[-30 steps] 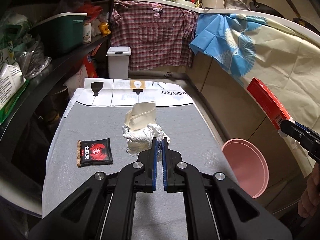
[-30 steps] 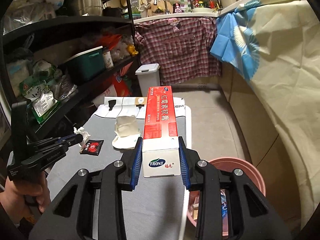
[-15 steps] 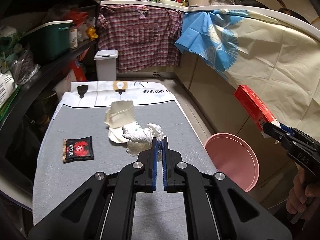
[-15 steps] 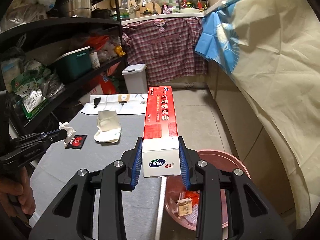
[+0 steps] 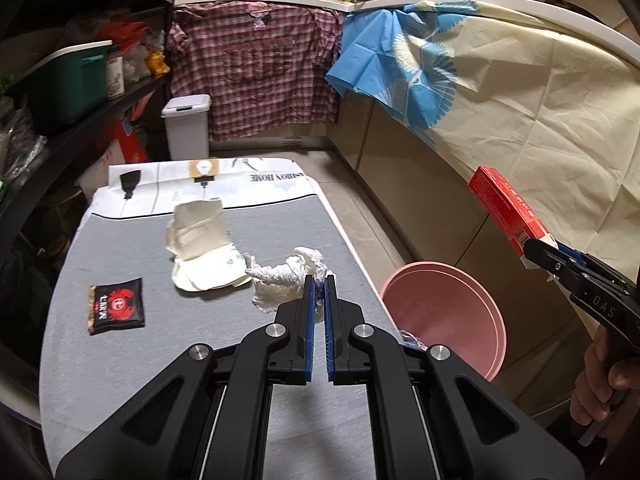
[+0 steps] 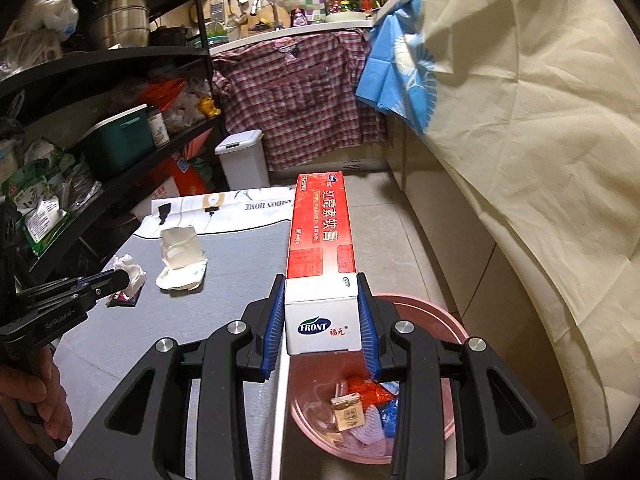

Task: Collect trash
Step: 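Lift the ointment box and tissue with both tools and carry them over the pink bin, then open both tools to drop the ointment box and tissue into the bin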

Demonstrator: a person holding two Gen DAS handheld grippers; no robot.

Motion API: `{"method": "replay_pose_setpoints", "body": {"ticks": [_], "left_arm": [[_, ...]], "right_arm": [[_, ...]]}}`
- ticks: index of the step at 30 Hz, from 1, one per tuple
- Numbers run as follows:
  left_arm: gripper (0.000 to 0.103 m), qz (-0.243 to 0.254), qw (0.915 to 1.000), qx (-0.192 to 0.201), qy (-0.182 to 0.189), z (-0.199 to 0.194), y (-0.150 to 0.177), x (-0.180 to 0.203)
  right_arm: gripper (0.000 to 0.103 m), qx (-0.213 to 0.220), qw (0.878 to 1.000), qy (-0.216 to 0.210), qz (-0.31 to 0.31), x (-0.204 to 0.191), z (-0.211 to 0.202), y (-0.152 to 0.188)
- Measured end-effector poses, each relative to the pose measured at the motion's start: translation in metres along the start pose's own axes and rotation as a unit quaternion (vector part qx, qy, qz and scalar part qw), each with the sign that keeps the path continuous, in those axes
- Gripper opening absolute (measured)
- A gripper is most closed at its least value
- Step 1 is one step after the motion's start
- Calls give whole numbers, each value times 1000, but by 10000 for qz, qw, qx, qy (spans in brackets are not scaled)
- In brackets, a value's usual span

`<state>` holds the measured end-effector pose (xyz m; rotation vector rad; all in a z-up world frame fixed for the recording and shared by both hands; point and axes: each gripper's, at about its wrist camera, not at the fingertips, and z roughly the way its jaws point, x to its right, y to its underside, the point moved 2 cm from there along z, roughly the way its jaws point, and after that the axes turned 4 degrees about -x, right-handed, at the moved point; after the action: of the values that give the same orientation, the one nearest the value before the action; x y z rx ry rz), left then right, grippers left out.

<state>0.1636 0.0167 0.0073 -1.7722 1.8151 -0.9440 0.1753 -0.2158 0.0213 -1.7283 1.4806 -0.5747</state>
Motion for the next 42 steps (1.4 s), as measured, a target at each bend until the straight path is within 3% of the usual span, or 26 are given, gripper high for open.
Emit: {"method": "replay_pose_setpoints", "body": {"ticks": [20,31,42], "left_arm": [[4,262,9987,-99,434,33,-9,51],[4,696,9920,-261,1017,56,-2,95],[4,923,9856,-563,1297,81,5,126]], "right_arm": [[34,-74,9989,327,332,40,3,1],[34,-482,9958,632,452,59,18,9],[34,-703,9937,761,428,62,27,16]]}}
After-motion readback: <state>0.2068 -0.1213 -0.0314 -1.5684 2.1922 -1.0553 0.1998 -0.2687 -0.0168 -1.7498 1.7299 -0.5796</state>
